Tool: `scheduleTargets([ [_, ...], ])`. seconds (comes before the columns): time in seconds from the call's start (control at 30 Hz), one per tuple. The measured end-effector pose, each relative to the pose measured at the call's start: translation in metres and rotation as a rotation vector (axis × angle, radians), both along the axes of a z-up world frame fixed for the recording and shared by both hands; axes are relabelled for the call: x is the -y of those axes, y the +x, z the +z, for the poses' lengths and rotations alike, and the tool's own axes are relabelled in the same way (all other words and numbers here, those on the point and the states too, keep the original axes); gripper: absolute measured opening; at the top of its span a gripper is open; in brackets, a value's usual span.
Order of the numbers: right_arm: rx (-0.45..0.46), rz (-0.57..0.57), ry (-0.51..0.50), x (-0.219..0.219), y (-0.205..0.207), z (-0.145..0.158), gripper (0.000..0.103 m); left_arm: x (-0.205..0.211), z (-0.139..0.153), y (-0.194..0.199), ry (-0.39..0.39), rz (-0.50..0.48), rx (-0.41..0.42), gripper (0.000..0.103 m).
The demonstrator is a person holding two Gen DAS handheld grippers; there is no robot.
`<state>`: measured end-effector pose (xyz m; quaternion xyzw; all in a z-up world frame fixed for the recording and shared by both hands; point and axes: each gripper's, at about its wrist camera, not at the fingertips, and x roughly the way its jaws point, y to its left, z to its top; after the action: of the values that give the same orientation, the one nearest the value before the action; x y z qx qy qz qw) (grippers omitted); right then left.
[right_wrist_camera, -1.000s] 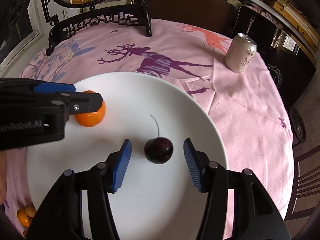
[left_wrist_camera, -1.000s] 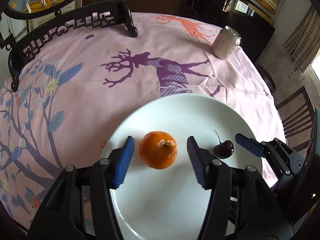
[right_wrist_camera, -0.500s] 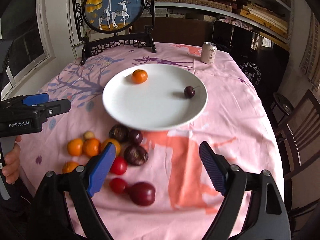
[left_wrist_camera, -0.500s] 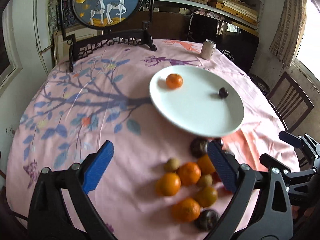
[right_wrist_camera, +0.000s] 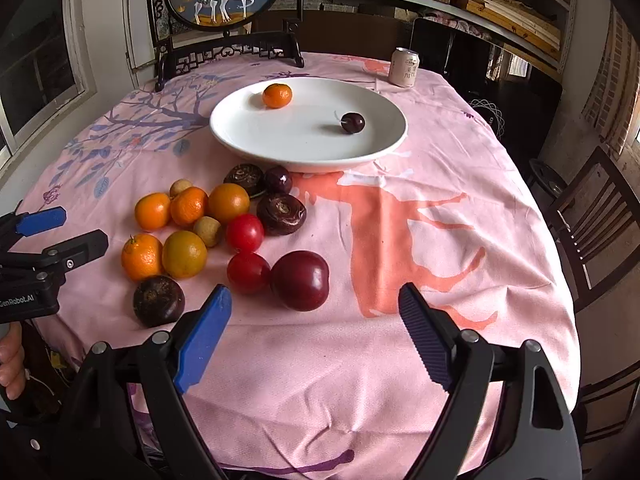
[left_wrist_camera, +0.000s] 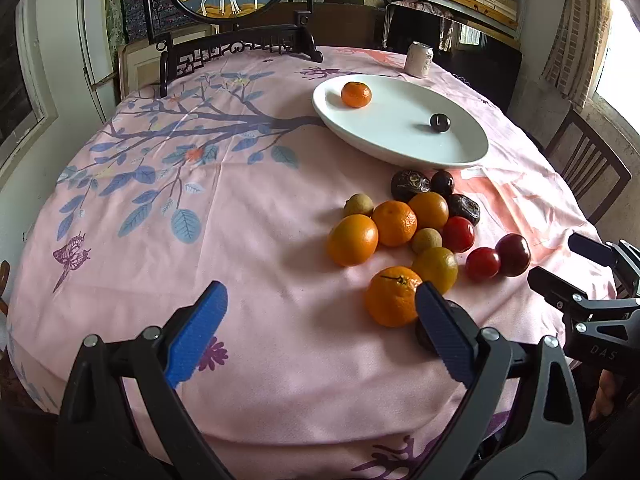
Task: Organize fruits
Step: 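Grasp a large red plum with the right tool while the left grasps an orange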
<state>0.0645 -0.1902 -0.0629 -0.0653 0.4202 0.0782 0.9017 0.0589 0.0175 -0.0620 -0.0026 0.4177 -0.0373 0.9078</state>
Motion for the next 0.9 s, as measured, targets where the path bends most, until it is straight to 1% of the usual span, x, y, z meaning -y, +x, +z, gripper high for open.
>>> scheduleTargets([
  [0.07,-0.015,-0.005,-0.013,0.001,0.003,-0.007,0.086,0.0,-0.003,0.0,0.016,-0.001,-0.01,0.097],
  [0.13,-0.026,0.01,-0.003,0.002,0.005,-0.013,0.085,-0.001,-0.007,0.0,0.037,-0.003,-0.03,0.097],
  [0.17,-0.03,0.021,0.009,0.003,0.006,-0.015,0.083,-0.003,-0.01,0.0,0.042,-0.003,-0.041,0.097],
  [0.2,-0.034,0.03,0.023,0.003,0.008,-0.018,0.078,-0.005,-0.013,0.0,0.041,0.0,-0.054,0.097],
  [0.27,-0.053,0.042,0.04,0.003,0.015,-0.023,0.063,-0.009,-0.018,-0.002,0.039,0.006,-0.072,0.097],
  [0.4,-0.087,0.059,0.072,0.002,0.034,-0.037,0.052,-0.01,-0.026,-0.005,0.068,0.011,-0.095,0.097],
  [0.47,-0.077,0.069,0.078,0.0,0.039,-0.038,0.04,-0.007,-0.031,-0.003,0.077,0.005,-0.111,0.097],
  [0.6,-0.077,0.077,0.104,0.001,0.034,-0.032,0.038,0.009,-0.038,0.004,0.08,-0.04,-0.119,0.097],
  [0.7,-0.055,0.061,0.096,0.008,0.022,-0.024,0.038,0.023,-0.042,0.01,0.095,-0.068,-0.116,0.096],
  [0.87,-0.034,0.034,0.111,0.02,0.008,-0.014,0.038,0.034,-0.044,0.023,0.042,-0.102,-0.131,0.094],
  [0.9,-0.03,0.034,0.116,0.021,0.007,-0.012,0.038,0.038,-0.044,0.024,0.043,-0.113,-0.125,0.09],
])
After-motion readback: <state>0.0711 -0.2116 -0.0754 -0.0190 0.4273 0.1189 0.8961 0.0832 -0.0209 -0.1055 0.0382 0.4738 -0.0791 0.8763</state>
